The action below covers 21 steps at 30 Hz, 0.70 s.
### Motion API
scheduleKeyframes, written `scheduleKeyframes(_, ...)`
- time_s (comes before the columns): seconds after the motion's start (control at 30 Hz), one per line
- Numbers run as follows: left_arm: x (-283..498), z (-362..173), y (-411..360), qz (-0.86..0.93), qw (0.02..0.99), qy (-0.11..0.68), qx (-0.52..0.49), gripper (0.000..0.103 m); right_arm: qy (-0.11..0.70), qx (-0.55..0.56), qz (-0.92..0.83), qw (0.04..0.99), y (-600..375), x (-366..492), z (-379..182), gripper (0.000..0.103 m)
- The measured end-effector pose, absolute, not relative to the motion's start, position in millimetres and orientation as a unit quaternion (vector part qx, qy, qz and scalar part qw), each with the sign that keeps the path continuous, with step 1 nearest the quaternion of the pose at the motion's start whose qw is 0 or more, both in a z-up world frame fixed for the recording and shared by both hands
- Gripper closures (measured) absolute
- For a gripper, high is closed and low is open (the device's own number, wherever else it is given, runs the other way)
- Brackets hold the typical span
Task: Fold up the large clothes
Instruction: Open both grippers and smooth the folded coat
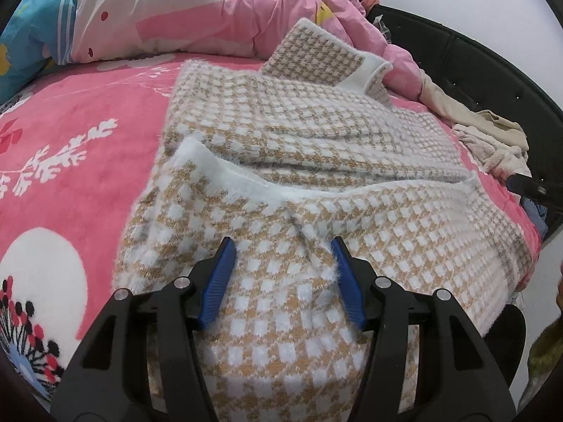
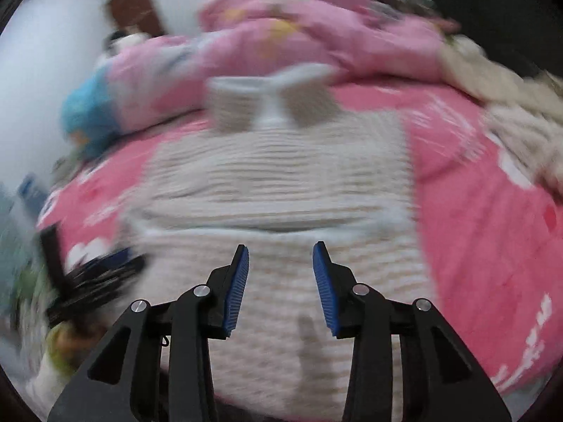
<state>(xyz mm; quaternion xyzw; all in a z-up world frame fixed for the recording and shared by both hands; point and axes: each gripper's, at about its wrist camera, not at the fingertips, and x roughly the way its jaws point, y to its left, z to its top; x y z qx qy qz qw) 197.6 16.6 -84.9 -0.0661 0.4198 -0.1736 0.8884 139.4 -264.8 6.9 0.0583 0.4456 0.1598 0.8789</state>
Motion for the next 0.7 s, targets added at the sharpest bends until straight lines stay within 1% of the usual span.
scheduleKeyframes(0.07,198,-85,17,-0.175,0.887,0.422,-0.07,0.049,0.468,0.034,0.173,0.866,-235,149,-16,0.065)
scheduleKeyframes(0.1,199,-85,18,-0.176,0.886,0.423,-0.072,0.049,0.503,0.019,0.168,0.848,-220,161,-46,0.065)
scheduleKeyframes(0.13,199,-85,18,-0.176,0.886,0.424,-0.073,0.049,0.516,0.006,0.159,0.842,-214,171,-68,0.065)
scheduleKeyframes(0.17,200,-85,19,-0.174,0.886,0.424,-0.074,0.049,0.509,-0.01,0.154,0.847,-209,175,-83,0.064)
scheduleKeyframes(0.2,201,-86,19,-0.173,0.884,0.427,-0.073,0.049,0.501,-0.016,0.152,0.852,-208,176,-82,0.063)
scheduleKeyframes(0.3,201,-85,19,-0.178,0.884,0.427,-0.075,0.05,0.506,0.005,0.144,0.85,-212,167,-55,0.063)
scheduleKeyframes(0.4,200,-85,21,-0.181,0.882,0.427,-0.079,0.05,0.477,-0.01,0.172,0.862,-207,134,-19,0.063)
scheduleKeyframes(0.47,200,-85,20,-0.179,0.883,0.426,-0.075,0.05,0.467,-0.014,0.206,0.86,-199,115,-8,0.063)
scheduleKeyframes(0.53,200,-86,21,-0.178,0.884,0.426,-0.075,0.05,0.487,-0.032,0.204,0.849,-187,114,-26,0.063)
scheduleKeyframes(0.6,200,-85,22,-0.177,0.884,0.426,-0.077,0.05,0.519,-0.052,0.178,0.834,-176,124,-74,0.061)
scheduleKeyframes(0.63,201,-86,21,-0.178,0.883,0.428,-0.075,0.05,0.506,-0.063,0.177,0.841,-172,125,-84,0.06)
scheduleKeyframes(0.7,201,-86,21,-0.177,0.882,0.43,-0.074,0.05,0.497,-0.069,0.174,0.847,-170,124,-77,0.059)
